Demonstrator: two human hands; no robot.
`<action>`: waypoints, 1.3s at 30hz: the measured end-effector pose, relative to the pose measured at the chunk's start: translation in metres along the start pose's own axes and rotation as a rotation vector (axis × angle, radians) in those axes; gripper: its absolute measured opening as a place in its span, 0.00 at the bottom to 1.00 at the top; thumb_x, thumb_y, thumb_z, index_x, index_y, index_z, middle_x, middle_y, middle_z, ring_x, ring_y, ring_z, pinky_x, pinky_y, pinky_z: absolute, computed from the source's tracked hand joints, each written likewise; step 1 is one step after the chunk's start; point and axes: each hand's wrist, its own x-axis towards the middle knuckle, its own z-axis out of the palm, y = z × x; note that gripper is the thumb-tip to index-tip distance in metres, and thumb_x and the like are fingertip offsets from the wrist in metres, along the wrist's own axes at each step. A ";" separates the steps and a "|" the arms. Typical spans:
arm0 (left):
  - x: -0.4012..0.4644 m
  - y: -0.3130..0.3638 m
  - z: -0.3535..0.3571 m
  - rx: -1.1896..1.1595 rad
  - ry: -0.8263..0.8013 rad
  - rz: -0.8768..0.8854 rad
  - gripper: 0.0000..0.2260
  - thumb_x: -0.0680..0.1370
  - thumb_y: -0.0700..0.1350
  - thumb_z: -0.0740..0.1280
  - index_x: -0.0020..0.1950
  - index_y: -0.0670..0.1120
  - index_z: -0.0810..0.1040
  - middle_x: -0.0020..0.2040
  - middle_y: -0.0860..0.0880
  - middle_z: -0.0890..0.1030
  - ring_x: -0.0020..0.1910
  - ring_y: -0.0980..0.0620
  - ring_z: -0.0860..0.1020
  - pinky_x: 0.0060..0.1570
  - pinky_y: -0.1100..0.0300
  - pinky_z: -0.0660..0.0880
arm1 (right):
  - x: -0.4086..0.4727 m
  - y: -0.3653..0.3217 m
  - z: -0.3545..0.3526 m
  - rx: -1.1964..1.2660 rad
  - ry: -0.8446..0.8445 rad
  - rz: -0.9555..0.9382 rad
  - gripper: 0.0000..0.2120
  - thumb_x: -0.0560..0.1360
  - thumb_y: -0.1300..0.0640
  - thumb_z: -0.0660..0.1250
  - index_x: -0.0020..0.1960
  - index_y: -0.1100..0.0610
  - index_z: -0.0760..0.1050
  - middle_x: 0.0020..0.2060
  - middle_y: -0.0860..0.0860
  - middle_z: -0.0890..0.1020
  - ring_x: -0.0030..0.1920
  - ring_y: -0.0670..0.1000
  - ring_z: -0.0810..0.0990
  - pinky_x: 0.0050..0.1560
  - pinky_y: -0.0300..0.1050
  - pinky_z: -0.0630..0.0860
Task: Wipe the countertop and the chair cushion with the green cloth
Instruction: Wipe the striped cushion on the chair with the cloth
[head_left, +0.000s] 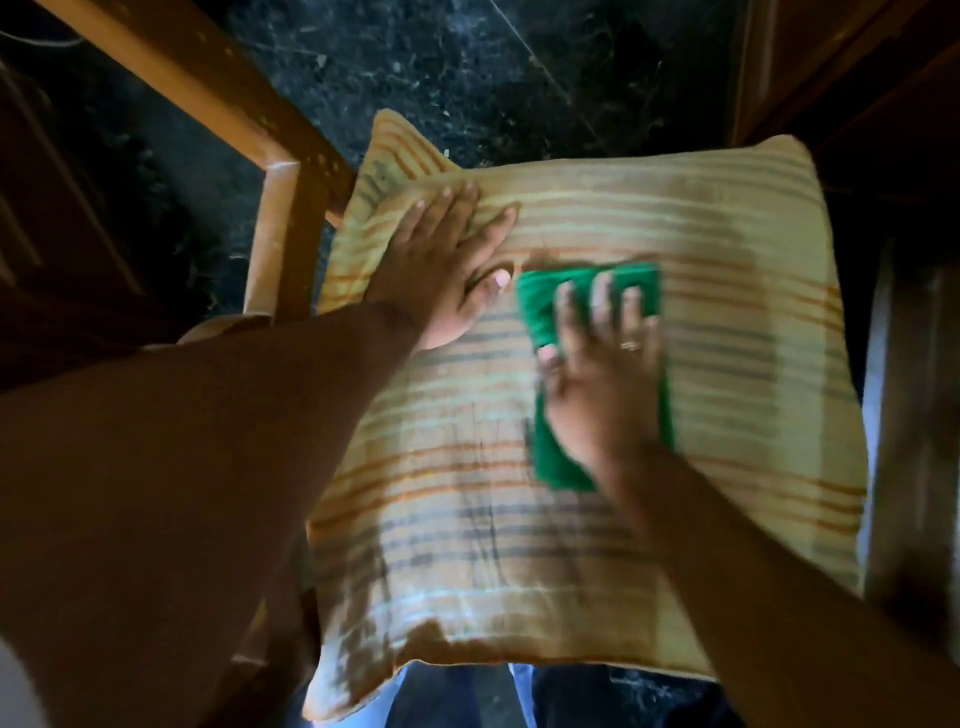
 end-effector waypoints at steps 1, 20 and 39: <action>0.001 -0.004 -0.002 -0.021 -0.005 0.015 0.28 0.81 0.60 0.51 0.81 0.56 0.53 0.82 0.41 0.55 0.80 0.39 0.55 0.76 0.45 0.48 | -0.021 -0.029 0.013 0.044 -0.007 -0.086 0.31 0.76 0.47 0.57 0.77 0.54 0.61 0.77 0.61 0.60 0.76 0.65 0.57 0.74 0.63 0.49; -0.003 -0.012 0.004 -0.050 0.053 0.050 0.28 0.81 0.59 0.52 0.81 0.55 0.54 0.81 0.41 0.55 0.80 0.39 0.54 0.76 0.45 0.48 | -0.067 -0.040 0.008 0.088 -0.069 -0.070 0.29 0.74 0.55 0.59 0.74 0.57 0.67 0.75 0.62 0.65 0.74 0.67 0.63 0.72 0.66 0.60; -0.110 0.067 0.021 0.029 -0.015 -0.111 0.34 0.78 0.65 0.53 0.81 0.51 0.55 0.80 0.38 0.58 0.78 0.35 0.58 0.75 0.37 0.51 | -0.136 0.042 -0.006 -0.091 -0.101 0.080 0.26 0.78 0.55 0.52 0.76 0.57 0.63 0.76 0.64 0.62 0.73 0.70 0.61 0.72 0.69 0.54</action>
